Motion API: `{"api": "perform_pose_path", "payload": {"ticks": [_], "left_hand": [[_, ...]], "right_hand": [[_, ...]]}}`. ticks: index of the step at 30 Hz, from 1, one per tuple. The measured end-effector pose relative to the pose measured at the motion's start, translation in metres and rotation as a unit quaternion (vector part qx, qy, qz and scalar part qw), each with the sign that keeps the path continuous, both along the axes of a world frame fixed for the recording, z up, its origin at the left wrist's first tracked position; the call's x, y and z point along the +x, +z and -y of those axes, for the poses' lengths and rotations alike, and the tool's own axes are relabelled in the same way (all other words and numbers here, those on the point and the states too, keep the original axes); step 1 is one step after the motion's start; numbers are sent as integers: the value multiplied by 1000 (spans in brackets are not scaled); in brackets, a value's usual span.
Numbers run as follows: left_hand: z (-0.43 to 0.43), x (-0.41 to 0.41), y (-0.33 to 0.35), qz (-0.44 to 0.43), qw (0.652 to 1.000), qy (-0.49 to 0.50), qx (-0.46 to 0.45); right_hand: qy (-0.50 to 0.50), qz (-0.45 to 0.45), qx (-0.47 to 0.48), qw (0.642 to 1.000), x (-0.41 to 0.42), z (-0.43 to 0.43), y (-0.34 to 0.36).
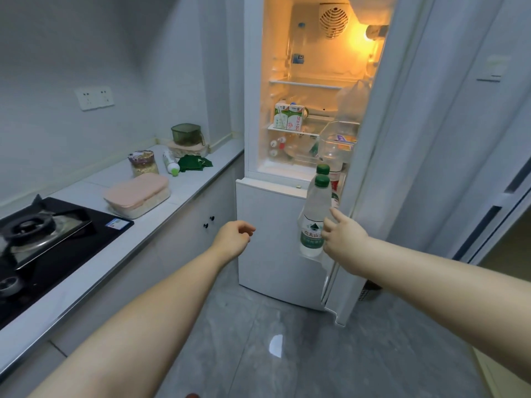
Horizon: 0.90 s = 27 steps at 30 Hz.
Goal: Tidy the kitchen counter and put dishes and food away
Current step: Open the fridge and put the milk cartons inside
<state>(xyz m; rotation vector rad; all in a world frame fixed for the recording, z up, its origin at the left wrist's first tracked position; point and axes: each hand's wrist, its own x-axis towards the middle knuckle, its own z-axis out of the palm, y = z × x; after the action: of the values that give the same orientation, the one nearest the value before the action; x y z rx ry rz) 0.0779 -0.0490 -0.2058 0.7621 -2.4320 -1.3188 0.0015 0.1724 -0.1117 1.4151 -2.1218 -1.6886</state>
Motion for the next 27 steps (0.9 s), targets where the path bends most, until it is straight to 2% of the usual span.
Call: {"api": "perform_pose_path", "payload": {"ticks": [5,9,11,15,19,27], "left_hand": [[10,10,-2,-3,1000,4,13],[21,16,-3,9,1000,-1,19],[26,15,-1,10,999,1,37],[28,5,9,0,995,-23,102],[45,-17,22,-13,992,-58,109],[110,-66,35,-79,993,-16,87]], "right_hand": [[84,23,-67,994,7,20,0],[199,29,-164,966,5,40,8],[257,32,-209,943,-1,52,9],[373,-23,-315,873,-22,78,20],[424,-56,-350,834,-45,117,34],[428,-89,-363,823,-83,224,78]]}}
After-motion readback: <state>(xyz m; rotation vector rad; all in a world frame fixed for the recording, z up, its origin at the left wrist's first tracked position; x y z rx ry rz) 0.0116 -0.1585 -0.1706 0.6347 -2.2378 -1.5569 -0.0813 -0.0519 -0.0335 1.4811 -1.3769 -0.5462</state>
